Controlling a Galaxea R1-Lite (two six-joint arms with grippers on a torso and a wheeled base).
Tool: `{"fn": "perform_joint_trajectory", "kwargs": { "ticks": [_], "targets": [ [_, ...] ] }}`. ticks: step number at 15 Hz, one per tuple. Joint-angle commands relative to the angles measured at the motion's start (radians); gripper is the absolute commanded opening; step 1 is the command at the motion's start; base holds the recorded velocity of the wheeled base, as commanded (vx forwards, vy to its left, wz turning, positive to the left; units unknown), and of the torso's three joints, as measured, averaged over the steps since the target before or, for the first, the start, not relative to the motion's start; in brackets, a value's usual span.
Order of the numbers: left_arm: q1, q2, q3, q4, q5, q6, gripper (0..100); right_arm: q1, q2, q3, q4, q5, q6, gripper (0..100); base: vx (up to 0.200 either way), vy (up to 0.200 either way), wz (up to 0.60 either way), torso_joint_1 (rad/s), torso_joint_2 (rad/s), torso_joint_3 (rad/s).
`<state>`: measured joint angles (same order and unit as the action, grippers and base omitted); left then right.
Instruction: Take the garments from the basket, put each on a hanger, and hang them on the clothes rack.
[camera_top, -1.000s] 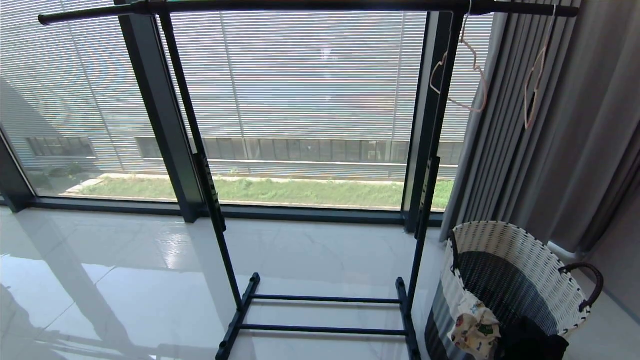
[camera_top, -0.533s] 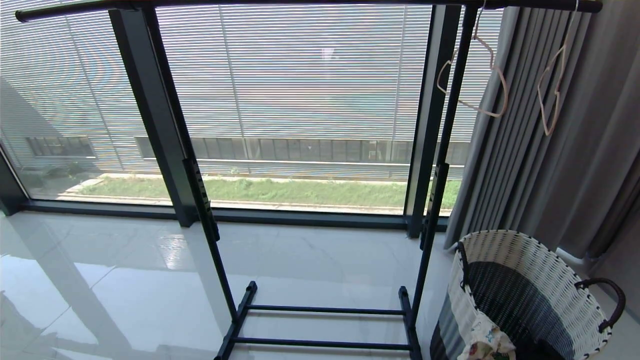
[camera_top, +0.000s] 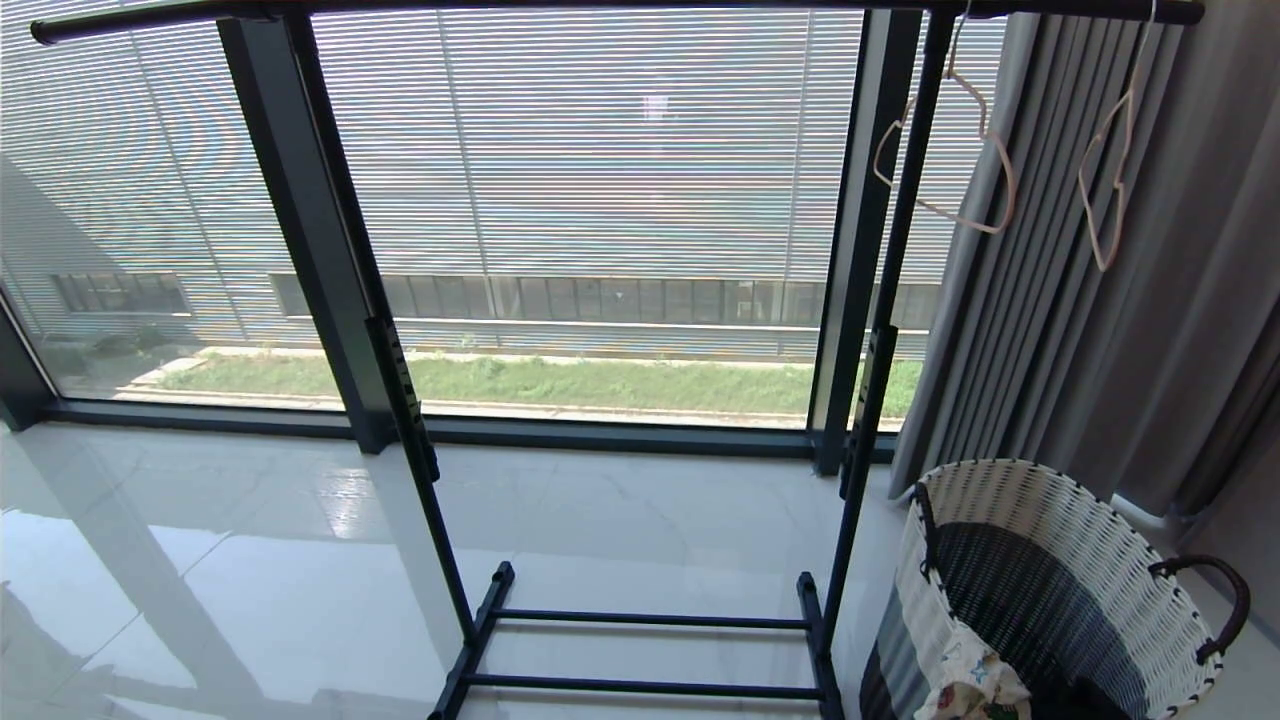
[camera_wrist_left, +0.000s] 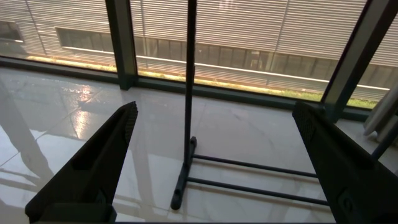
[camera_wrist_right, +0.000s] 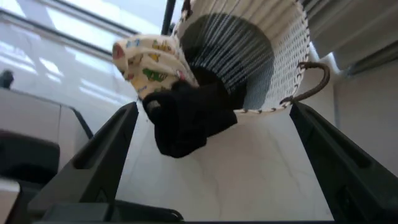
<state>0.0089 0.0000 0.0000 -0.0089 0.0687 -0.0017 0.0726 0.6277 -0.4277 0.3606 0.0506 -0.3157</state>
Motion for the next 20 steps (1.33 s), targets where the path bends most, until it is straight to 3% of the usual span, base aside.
{"fn": "perform_joint_trajectory", "kwargs": {
  "ticks": [1,4,7,12,19,20],
  "targets": [
    [0.0,0.002,0.0,0.0,0.0,0.0,100,0.03,0.596,-0.023,0.046,-0.08,-0.284,100,0.0,0.0,0.0,0.0,0.0,0.0],
    [0.0,0.002,0.0,0.0,0.0,-0.003,100,0.032,0.831,-0.023,-0.106,-0.087,-0.339,100,0.0,0.0,0.0,0.0,0.0,0.0],
    [0.0,0.002,0.0,0.0,0.0,0.0,100,0.032,0.955,-0.022,-0.137,-0.118,-0.344,100,0.0,0.0,0.0,0.0,0.0,0.0],
    [0.0,0.002,0.0,0.0,0.0,0.0,100,0.03,1.103,-0.022,-0.328,-0.124,-0.342,100,0.0,0.0,0.0,0.0,0.0,0.0],
    [0.0,0.002,0.0,0.0,0.0,-0.001,100,0.018,1.205,-0.022,-0.549,-0.221,-0.341,100,0.0,0.0,0.0,0.0,0.0,0.0],
    [0.0,0.002,0.0,0.0,0.0,-0.001,100,0.018,1.207,-0.022,-0.562,-0.227,-0.341,0,0.0,0.0,0.0,0.0,0.0,0.0]
  ]
}}
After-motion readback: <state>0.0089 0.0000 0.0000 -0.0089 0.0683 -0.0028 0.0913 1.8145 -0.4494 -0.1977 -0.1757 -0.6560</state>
